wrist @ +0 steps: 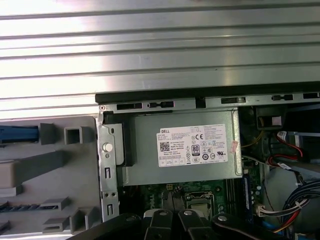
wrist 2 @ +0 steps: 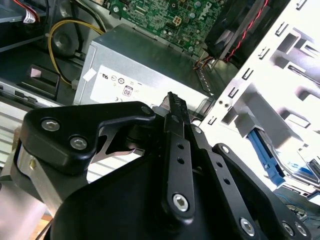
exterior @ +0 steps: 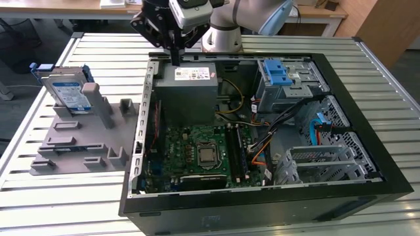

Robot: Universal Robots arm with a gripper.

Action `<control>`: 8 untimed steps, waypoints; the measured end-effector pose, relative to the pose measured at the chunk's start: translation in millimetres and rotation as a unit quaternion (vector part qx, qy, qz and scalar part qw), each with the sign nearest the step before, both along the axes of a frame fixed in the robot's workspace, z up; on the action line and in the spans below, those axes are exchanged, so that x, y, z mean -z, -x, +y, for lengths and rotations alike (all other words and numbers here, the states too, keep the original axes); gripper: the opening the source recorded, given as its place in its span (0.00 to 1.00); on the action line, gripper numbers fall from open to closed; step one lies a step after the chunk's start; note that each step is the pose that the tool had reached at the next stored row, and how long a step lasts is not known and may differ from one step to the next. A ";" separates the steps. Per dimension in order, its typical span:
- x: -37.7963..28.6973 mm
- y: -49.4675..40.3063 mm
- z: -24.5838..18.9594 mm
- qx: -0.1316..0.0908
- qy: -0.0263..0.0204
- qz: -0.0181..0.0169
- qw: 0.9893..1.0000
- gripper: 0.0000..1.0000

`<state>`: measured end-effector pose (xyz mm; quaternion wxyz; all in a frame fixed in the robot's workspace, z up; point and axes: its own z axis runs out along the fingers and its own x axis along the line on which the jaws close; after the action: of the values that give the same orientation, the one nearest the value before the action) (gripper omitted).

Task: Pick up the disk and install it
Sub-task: 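Reach for the disk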

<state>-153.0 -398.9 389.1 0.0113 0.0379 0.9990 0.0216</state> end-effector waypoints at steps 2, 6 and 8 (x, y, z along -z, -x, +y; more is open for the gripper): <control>0.0 0.6 0.0 0.000 0.000 0.000 1.000 0.11; 0.0 1.4 0.0 0.000 0.000 0.000 1.000 0.11; 0.0 1.8 0.0 0.000 0.000 0.000 1.000 0.11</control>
<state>-154.8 -398.9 389.0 0.0113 0.0379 0.9990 0.0216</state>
